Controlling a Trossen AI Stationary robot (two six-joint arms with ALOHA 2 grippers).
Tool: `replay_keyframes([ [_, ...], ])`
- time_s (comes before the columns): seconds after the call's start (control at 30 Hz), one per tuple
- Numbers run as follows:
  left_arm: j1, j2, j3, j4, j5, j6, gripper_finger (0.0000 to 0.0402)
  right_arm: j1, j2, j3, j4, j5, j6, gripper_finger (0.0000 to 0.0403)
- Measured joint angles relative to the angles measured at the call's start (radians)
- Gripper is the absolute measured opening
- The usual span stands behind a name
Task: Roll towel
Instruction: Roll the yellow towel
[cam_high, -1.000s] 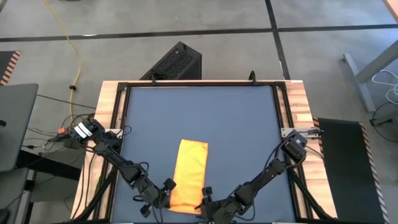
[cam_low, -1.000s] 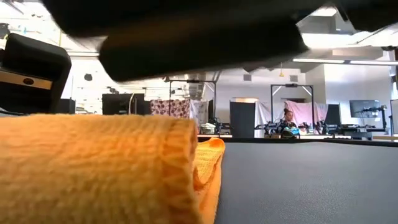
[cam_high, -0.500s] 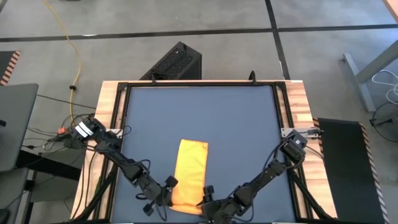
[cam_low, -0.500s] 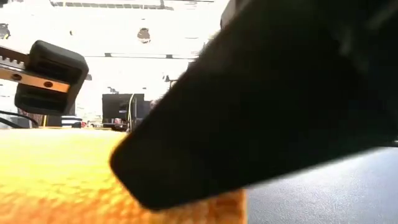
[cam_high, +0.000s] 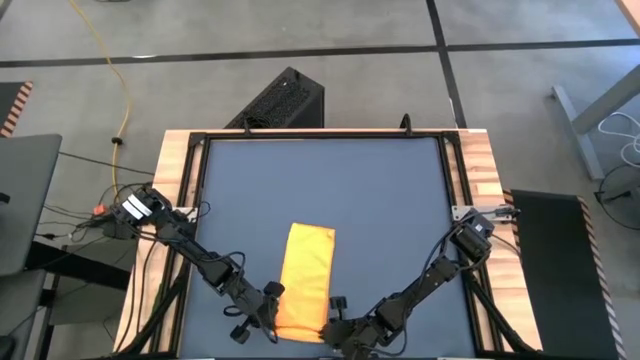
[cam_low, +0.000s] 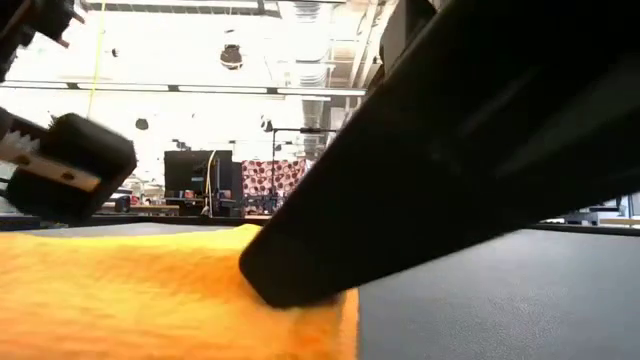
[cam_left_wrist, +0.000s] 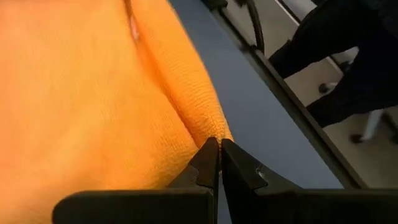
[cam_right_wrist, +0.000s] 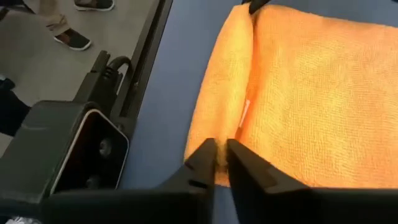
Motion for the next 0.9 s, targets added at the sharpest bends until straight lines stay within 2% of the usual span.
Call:
replay_keyframes([
  [0.17, 0.0, 0.0, -0.014, 0.001, 0.003, -0.103, 0.0, -0.009, 0.0, 0.0, -0.003, -0.026, 0.051, 0.0013],
  [0.43, 0.0, 0.0, -0.014, -0.001, -0.033, -0.151, 0.0, -0.041, -0.001, 0.0, -0.051, -0.124, 0.161, 0.0016],
  [0.63, 0.0, 0.0, -0.014, -0.006, -0.039, -0.176, 0.0, -0.041, -0.002, 0.001, -0.076, -0.131, 0.196, 0.0014],
  [0.77, 0.0, 0.0, -0.014, -0.021, -0.038, -0.203, 0.0, -0.041, -0.002, 0.001, -0.078, -0.132, 0.199, 0.0034],
  [0.9, 0.001, 0.0, -0.014, -0.023, -0.036, -0.21, 0.0, -0.047, -0.007, 0.001, -0.087, -0.161, 0.191, 0.0081],
])
